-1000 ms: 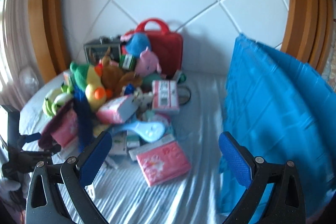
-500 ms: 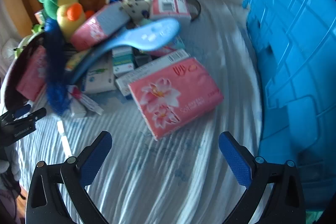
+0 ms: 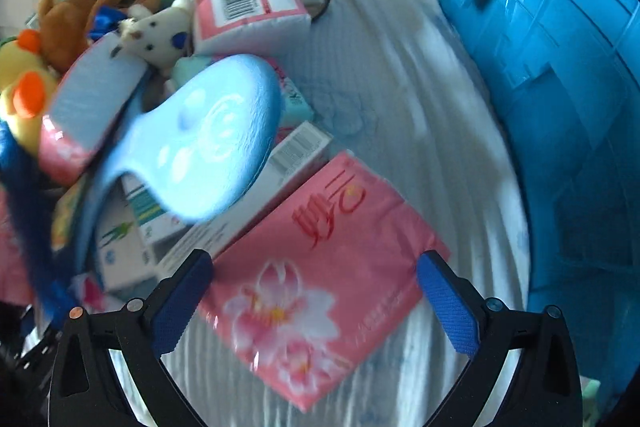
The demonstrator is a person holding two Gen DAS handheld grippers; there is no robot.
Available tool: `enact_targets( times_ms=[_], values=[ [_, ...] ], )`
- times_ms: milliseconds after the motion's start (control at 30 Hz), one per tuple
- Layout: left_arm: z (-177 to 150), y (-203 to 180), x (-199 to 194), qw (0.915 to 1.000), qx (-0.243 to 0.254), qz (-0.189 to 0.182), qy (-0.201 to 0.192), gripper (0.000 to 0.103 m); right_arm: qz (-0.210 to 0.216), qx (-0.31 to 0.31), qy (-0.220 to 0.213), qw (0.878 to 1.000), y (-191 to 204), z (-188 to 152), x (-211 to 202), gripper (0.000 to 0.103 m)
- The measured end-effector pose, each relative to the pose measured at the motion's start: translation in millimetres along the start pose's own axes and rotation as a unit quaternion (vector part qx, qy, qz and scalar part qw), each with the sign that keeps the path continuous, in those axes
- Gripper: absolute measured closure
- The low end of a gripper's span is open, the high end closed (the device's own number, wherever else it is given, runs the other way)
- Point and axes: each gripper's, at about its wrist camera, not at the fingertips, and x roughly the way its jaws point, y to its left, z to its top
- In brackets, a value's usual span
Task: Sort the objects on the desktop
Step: 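Grasp the white medicine box with the left tool while the right grasps the pink tissue pack, then carry the white box and pink tissue pack over the blue crate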
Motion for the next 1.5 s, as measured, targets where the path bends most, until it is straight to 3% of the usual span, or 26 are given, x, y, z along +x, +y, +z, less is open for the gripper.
enact_targets(
  times_ms=[167, 333, 433, 667, 867, 900, 967, 1000, 1100, 1267, 1433, 1500],
  values=[
    [-9, 2, -6, 1.0, -0.002, 0.0, 0.006, 0.034, 0.008, -0.044, 0.019, 0.999, -1, -20, -5, 0.0],
    [-26, 2, -19, 0.9999, -0.01, -0.012, 0.006, 0.065, 0.061, -0.061, 0.074, 0.994, -17, -62, -1, 0.007],
    [-38, 1, -26, 0.9995, -0.005, -0.03, 0.011, 0.065, 0.058, -0.075, 0.078, 0.992, -24, -83, 0, 0.007],
    [-30, -9, -41, 0.9994, 0.015, -0.029, -0.014, 0.065, 0.077, -0.066, 0.031, 0.994, -34, -68, -22, 0.0],
    [-19, -9, -19, 0.9997, 0.003, -0.006, 0.023, 0.065, 0.073, -0.062, 0.032, 0.995, -28, -50, -14, 0.0],
    [-20, -8, -20, 0.9998, -0.002, -0.008, 0.02, 0.066, 0.071, -0.062, 0.033, 0.995, -28, -49, -13, 0.0],
    [-24, -8, -19, 0.9998, -0.006, -0.001, 0.02, 0.078, 0.065, -0.065, 0.036, 0.995, -26, -47, -10, 0.001],
    [-26, -7, -20, 0.9997, -0.012, -0.006, 0.021, 0.083, 0.064, -0.067, 0.037, 0.995, -25, -47, -9, 0.006],
    [-36, -6, -22, 0.9995, -0.023, -0.011, 0.021, 0.084, 0.061, -0.078, 0.032, 0.995, -21, -51, -14, 0.019],
    [-56, -10, -46, 0.9996, -0.018, -0.02, -0.004, 0.084, 0.076, -0.086, 0.015, 0.993, -19, -66, -36, 0.02],
    [-74, -23, -86, 0.9984, -0.007, -0.03, -0.046, 0.084, 0.097, -0.097, -0.032, 0.99, -16, -74, -82, 0.02],
    [-34, -36, -96, 0.9968, -0.002, -0.038, -0.071, 0.084, 0.107, -0.104, -0.059, 0.987, -13, -64, -100, 0.02]
  ],
)
